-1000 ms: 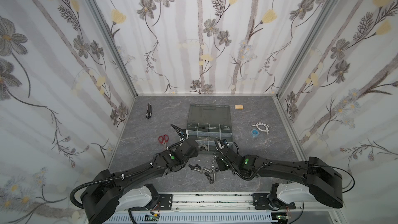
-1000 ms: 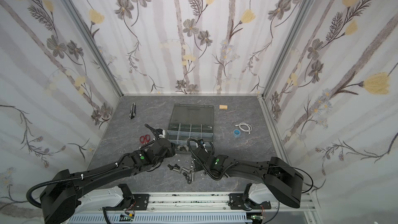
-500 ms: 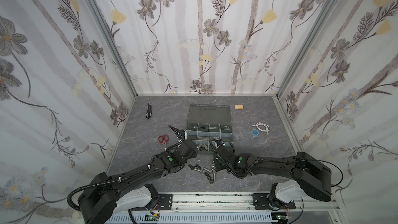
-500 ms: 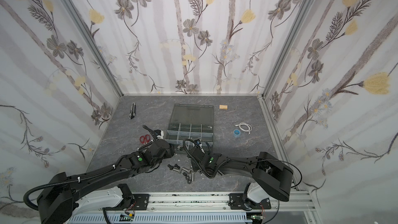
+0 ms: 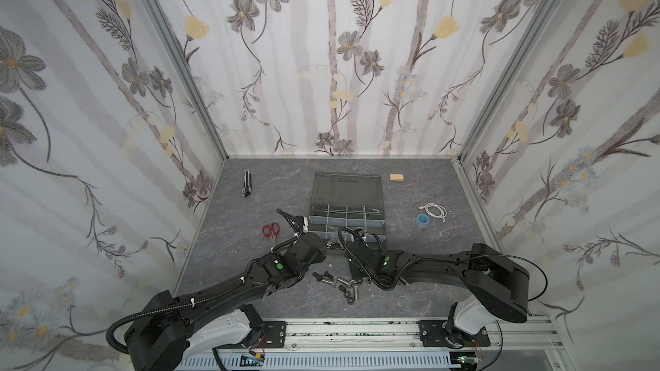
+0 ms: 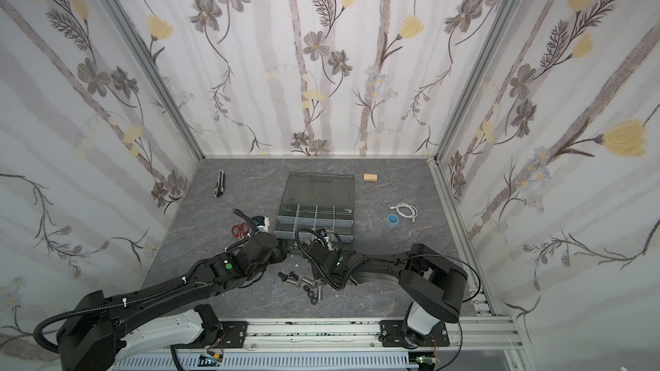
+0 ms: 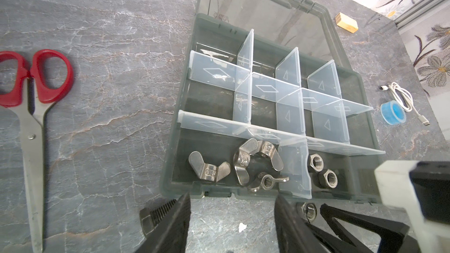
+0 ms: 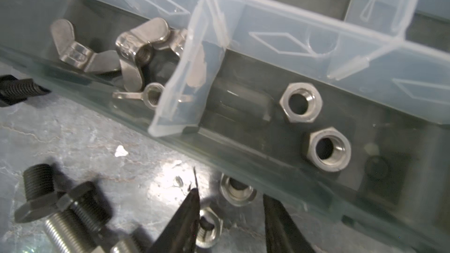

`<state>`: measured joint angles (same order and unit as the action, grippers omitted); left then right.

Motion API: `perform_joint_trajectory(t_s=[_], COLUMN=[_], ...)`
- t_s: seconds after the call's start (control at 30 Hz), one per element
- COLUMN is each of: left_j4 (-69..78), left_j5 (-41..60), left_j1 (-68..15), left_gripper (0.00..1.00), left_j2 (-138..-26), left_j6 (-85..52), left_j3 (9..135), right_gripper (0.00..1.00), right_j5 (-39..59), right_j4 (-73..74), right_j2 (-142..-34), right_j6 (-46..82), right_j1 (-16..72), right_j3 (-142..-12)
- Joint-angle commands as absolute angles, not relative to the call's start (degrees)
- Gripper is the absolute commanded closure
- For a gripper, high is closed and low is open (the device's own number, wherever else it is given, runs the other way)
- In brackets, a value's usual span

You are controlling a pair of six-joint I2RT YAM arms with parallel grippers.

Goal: Sort the screws and nuts into containers
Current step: 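Close the right gripper on a silver hex nut in the pile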

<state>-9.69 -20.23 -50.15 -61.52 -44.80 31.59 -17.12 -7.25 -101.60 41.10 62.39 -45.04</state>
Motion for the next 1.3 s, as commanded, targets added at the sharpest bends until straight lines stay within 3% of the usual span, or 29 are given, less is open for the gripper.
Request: perform_joint_trajectory(t_s=[0.0, 0.53, 0.97, 1.27], left_j4=[-9.5, -9.4, -9.2, -8.7], left_j5=[-20.8, -20.5, -20.8, -19.6], left_j1=[-50.1, -50.1, -50.1, -50.1], left_gripper=[0.42, 0.42, 0.42, 0.42], left_j2=[-61.0, -61.1, -61.3, -62.5], left_j6=[-45.4, -45.4, -45.0, -44.8], left_j3=[31.3, 31.3, 31.8, 32.5], right_gripper=[0.57, 0.74, 0.74, 0.73], right_j5=[-19.4, -20.9, -22.5, -21.2], right_j4=[-6.5, -7.3, -11.7, -9.4], right_j2=[-102.6, -105.8, -85.6, -88.3], right_j6=[42.0, 42.8, 40.7, 35.3], right_j1=[62.5, 62.6, 63.3, 55.1], right_j3=[-46.0, -46.9, -44.2, -46.4])
